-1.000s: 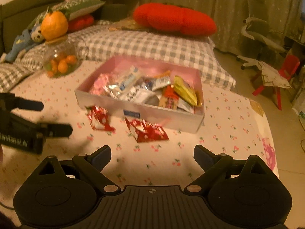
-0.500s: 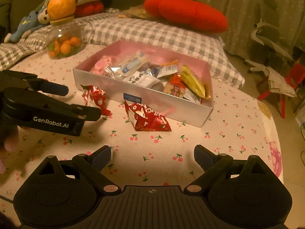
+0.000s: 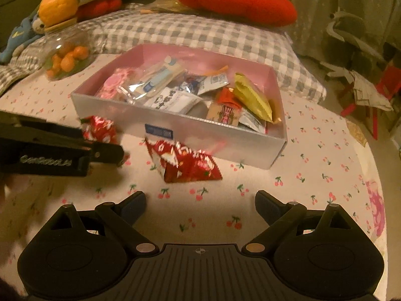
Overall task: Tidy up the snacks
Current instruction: 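Grasp a red-white candy wrapper with the left tool while the right tool grasps the other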
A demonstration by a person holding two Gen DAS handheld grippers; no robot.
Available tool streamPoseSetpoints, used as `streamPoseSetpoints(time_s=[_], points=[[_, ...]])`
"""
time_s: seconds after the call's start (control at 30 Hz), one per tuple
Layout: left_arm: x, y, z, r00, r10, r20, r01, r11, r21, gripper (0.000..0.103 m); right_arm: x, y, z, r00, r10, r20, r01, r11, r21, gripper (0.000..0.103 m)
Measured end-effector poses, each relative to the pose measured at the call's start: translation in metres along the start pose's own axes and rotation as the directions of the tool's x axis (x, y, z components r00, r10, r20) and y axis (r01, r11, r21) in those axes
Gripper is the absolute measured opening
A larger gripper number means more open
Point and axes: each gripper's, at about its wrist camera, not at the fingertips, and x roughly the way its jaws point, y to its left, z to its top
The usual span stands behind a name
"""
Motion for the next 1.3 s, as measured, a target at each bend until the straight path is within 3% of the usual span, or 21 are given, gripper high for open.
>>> streamPoseSetpoints(time_s=[0.77, 0.83, 1.0, 1.3], points=[[-0.033, 0.034, -0.012, 0.999, 0.004, -0.042, -0.006, 0.999, -0.049, 0.043, 0.027, -0.008, 0.020, 1.000, 0.022, -0.005, -0.021, 0.993, 0.115, 0.093], [-0.034, 0.034, -0.012, 0.999, 0.004, -0.043, -0.006, 0.999, -0.048, 0.043, 0.028, -0.006, 0.021, 1.000, 0.021, 0.008, -0.022, 0.994, 0.112, 0.089], [-0.033, 0.032, -0.012, 0.999, 0.001, -0.046, -0.003, 0.999, -0.037, 0.043, 0.025, 0.001, 0.025, 0.999, 0.036, 0.029, -0.039, 0.995, 0.094, 0.056], [-0.036, 0.032, -0.013, 0.999, -0.005, -0.051, 0.003, 0.999, -0.043, 0.041, 0.018, -0.007, 0.022, 0.998, 0.053, 0.016, -0.054, 0.988, 0.141, 0.042]])
